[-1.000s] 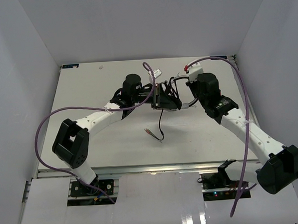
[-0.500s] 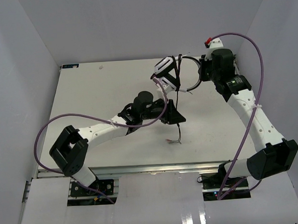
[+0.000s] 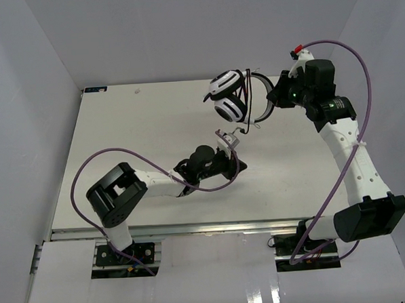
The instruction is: Wrap the headphones
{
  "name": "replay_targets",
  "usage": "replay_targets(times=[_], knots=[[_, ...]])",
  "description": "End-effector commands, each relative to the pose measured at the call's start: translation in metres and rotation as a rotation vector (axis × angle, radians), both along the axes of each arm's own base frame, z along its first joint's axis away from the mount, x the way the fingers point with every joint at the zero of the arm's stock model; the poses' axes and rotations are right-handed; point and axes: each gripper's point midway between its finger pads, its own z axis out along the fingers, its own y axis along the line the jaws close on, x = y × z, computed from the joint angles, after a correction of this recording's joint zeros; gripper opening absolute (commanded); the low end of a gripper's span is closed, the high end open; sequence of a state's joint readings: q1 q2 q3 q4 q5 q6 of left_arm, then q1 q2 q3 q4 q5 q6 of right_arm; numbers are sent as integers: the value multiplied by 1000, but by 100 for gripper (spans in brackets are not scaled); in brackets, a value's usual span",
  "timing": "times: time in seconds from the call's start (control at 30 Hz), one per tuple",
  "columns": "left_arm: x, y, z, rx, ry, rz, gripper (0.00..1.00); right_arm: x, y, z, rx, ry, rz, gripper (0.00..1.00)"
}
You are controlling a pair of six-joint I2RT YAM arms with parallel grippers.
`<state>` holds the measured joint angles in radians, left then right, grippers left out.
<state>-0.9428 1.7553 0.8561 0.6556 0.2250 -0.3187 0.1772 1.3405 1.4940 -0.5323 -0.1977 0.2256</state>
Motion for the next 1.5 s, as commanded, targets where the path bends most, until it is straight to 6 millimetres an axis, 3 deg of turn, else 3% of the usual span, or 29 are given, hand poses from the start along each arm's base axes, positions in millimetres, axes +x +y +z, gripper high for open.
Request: replay_targets(times=[0.0, 0.1, 0.13, 0.17, 0.23, 0.33, 0.43, 0.53, 0.77, 0.9, 1.0, 1.1, 1.2, 1.27, 1.4, 1.47], knots=[[11, 9, 31, -108, -160, 66, 0, -13, 5, 79, 138, -168, 59, 8], [4, 13, 35, -147, -174, 43, 3, -16, 4, 78, 137, -167, 68, 8], [0, 14, 35, -152, -173, 30, 12, -16, 4, 77, 136, -165, 67, 8], [-1, 16, 33, -144, -170, 34, 33, -16, 4, 75, 134, -163, 68, 8], [0, 27, 33, -119, -191, 92, 58, -16, 4, 73, 131, -156, 71, 8], [-4, 54, 29, -68, -282, 181, 74, -19, 6, 72, 133, -154, 87, 8], [-6, 58, 32, -38, -350, 187, 82, -22, 10, 68, 149, -136, 109, 8], [-4, 43, 25, -3, -350, 139, 83, -24, 13, 64, 162, -118, 120, 8], [-12, 12, 34, -72, -400, 20, 85, -30, 13, 62, 150, -121, 134, 8], [-11, -11, 24, -63, -384, -49, 85, -31, 15, 63, 159, -117, 142, 8], [13, -26, 28, -42, -392, 19, 85, -32, 16, 63, 164, -115, 146, 8], [42, -16, 26, -2, -409, 186, 83, -34, 16, 63, 161, -120, 149, 8], [56, -10, 25, 29, -429, 255, 81, -35, 16, 62, 158, -118, 153, 8], [59, -13, 24, 52, -441, 248, 71, -35, 17, 60, 159, -113, 158, 8], [61, -17, 20, 68, -439, 241, 20, -35, 18, 59, 166, -107, 165, 8], [61, -17, 20, 64, -440, 242, 14, -36, 18, 59, 165, -107, 165, 8]])
